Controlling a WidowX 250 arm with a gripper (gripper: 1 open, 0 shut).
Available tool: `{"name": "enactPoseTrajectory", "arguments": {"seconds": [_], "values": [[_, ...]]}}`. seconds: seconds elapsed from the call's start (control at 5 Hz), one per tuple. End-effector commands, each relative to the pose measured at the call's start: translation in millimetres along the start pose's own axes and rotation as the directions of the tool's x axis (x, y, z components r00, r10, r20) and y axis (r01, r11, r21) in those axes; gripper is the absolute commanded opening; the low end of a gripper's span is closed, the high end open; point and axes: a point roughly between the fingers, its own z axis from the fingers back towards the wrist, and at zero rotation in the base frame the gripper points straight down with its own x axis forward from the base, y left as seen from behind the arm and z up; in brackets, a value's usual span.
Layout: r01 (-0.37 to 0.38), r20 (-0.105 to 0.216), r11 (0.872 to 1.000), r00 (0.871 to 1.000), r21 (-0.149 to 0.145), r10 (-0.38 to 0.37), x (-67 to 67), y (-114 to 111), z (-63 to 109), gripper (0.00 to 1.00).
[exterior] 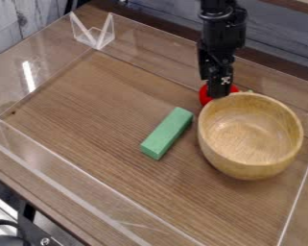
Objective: Move the red object to the left side of the table
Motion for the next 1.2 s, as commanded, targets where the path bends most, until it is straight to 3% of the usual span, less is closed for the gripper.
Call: {"name": "enactPoseTrajectory", "arguments": {"seconds": [0.0,0.2,0.6,0.8,1.0], "values": [[0.028,0.035,0.999,0.999,0.028,-0.029,-1.2,5,10.1,1.00],[0.056,0.037,0.998,0.998,0.016,-0.056,-4.3,7,2.8,1.00],[0.160,0.042,0.987,0.986,0.001,-0.160,-13.3,-14,-16.4,1.00],[0.192,0.050,0.981,0.980,-0.003,-0.192,-9.1,-31,-25.0,0.00],[0.197,0.053,0.980,0.979,0.010,-0.197,-7.6,-28,-24.7,0.00]]}}
